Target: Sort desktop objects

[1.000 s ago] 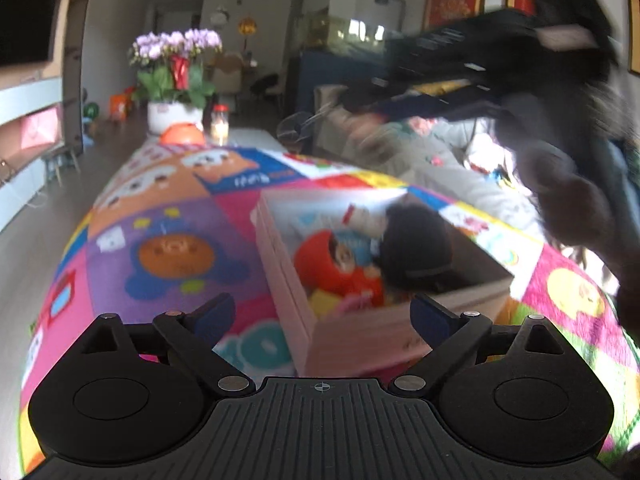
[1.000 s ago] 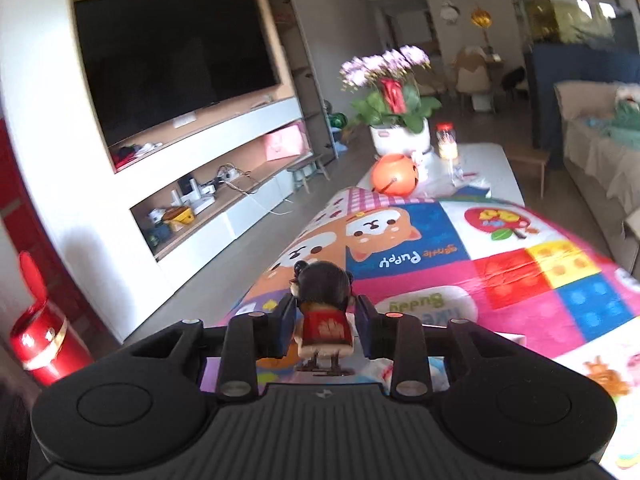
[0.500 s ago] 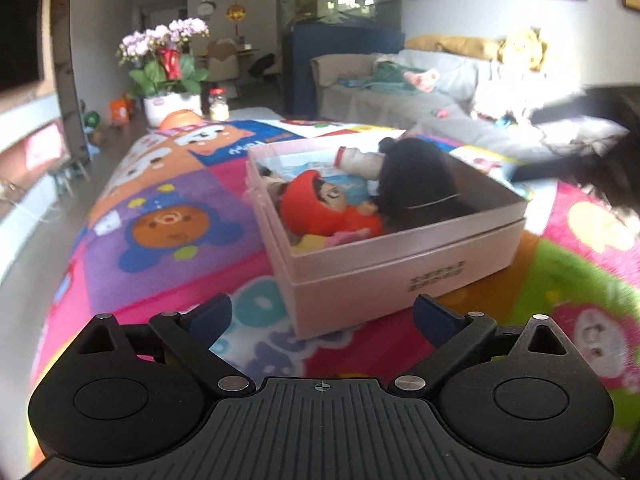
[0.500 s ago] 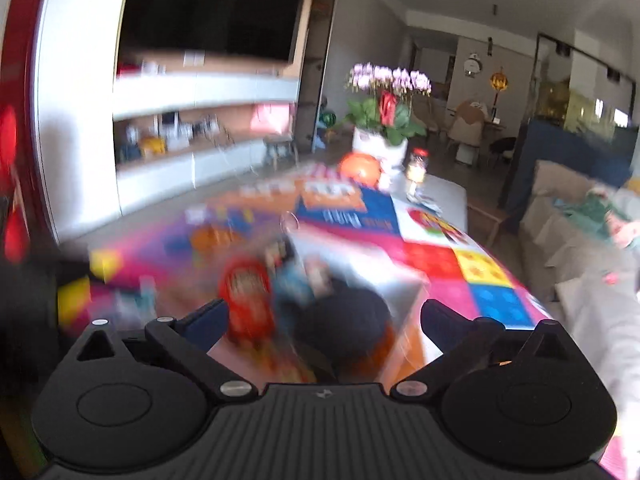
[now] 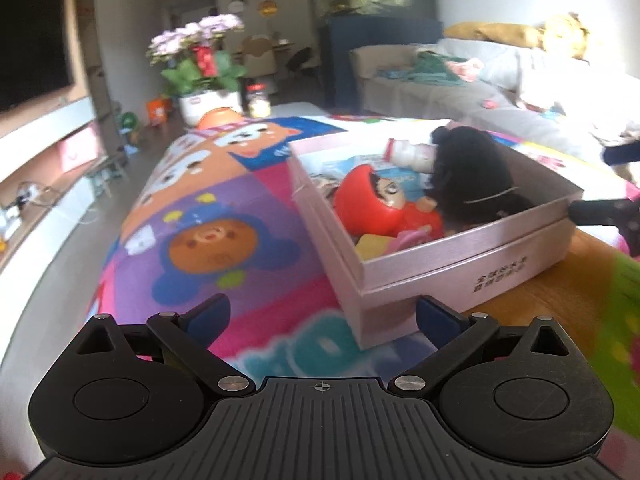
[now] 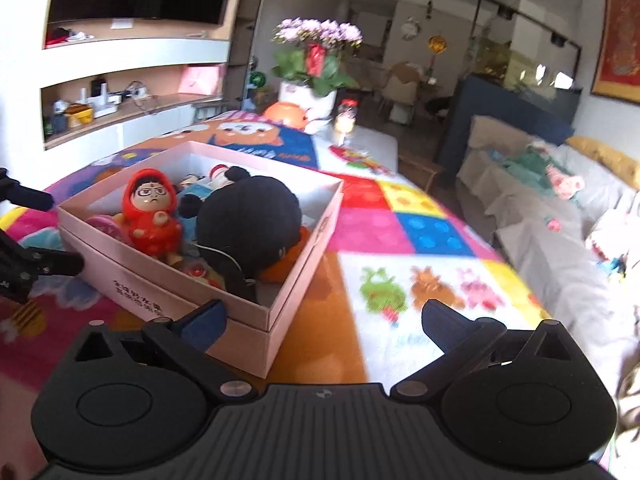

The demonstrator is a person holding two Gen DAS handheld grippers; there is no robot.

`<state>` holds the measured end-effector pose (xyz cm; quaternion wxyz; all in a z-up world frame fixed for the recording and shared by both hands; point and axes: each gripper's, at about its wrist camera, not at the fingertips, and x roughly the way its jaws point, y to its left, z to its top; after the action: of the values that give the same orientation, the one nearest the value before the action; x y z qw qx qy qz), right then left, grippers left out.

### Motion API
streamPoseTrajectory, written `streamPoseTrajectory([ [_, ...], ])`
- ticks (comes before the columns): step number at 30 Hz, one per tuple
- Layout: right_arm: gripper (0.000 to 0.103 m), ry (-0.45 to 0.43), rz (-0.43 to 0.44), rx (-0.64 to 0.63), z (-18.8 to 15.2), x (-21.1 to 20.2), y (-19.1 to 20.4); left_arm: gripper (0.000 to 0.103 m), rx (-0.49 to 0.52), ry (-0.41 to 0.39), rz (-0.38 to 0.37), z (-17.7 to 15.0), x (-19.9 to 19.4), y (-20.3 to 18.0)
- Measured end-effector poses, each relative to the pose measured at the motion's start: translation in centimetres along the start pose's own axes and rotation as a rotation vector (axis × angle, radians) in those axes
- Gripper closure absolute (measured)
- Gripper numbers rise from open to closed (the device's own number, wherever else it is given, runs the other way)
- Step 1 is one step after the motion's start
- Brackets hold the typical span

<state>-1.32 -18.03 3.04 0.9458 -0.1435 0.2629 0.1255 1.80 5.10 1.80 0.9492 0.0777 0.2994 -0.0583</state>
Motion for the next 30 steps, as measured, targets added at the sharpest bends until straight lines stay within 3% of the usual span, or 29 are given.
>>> streamPoseTrajectory([
  [4, 0.0, -0.01, -0.031, 0.049, 0.8, 2.7, -0.3, 0.002, -0.126, 0.042, 0.057, 1.4, 2.6, 0.9],
  [7, 0.0, 0.023, 0.002, 0.152, 1.3, 3.5, -0.9, 0.0, -0.2, 0.086, 0.004, 1.2, 3.0, 0.6],
  [9, 0.0, 0.067, 0.041, 0.191, 0.8, 3.8, -0.7, 0.0, -0.19, 0.116, -0.026, 0.5, 3.0, -0.4],
  [13, 0.0, 0.221, 0.026, 0.172, -1.2, 4.6, 0.7, 0.0, -0.114, 0.113, 0.03, -0.3, 1.9, -2.6],
  [17, 0.0, 0.223, 0.04, 0.256, -2.5, 3.3, 0.2, 0.0, -0.15, 0.116, 0.038, -1.0, 1.0, -3.7],
  [23, 0.0, 0.194, 0.014, 0.233, -3.5, 1.4, 1.1, 0.0, -0.221, 0.107, 0.136, -1.8, -0.2, -5.7],
  [27, 0.0, 0.194, 0.029, 0.27, -3.4, 1.6, 0.4, 0.0, -0.262, 0.115, 0.159, -1.7, -0.3, -5.8],
  [30, 0.0, 0.189, 0.004, 0.27, -3.2, 1.8, 0.8, 0.0, -0.229, 0.1, 0.176, -1.8, -0.3, -6.7],
])
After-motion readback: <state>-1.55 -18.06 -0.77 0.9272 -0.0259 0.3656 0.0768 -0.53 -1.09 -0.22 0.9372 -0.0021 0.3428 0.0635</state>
